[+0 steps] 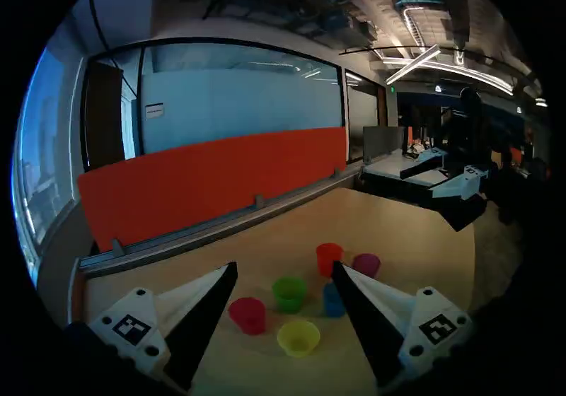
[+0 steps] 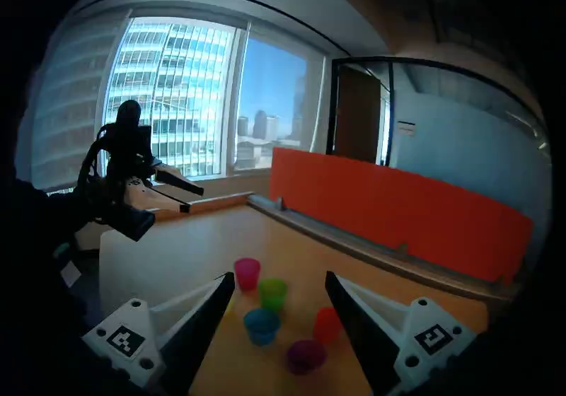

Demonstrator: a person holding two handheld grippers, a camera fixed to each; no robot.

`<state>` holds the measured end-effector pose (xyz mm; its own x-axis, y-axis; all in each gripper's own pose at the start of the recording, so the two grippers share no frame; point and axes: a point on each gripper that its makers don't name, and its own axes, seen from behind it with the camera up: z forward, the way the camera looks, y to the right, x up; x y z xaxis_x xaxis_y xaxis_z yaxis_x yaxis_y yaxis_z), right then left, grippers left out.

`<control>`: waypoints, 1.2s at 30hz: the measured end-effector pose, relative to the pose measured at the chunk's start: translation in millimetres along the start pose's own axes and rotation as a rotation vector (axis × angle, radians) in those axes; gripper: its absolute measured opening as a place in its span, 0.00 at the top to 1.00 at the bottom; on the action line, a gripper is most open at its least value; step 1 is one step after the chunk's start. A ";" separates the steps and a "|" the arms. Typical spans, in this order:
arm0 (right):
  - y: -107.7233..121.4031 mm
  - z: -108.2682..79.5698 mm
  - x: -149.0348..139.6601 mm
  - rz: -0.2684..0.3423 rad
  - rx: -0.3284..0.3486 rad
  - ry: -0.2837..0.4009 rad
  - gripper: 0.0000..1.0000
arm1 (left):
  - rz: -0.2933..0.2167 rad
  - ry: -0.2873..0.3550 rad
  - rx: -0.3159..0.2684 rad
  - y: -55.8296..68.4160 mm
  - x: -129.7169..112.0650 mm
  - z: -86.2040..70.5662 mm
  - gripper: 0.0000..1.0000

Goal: Pour water

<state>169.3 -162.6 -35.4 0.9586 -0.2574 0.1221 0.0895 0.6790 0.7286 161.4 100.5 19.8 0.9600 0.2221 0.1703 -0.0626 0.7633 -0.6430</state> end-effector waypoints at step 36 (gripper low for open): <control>-1.3 48.4 -92.7 0.007 0.051 -0.184 0.01 | -0.007 -0.203 -0.106 13.5 -89.8 59.1 0.01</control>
<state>67.2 -172.9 -15.1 0.8932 -0.3773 0.2448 0.0648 0.6465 0.7602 58.1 126.6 40.0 0.8851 0.3424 0.3152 -0.0164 0.6999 -0.7140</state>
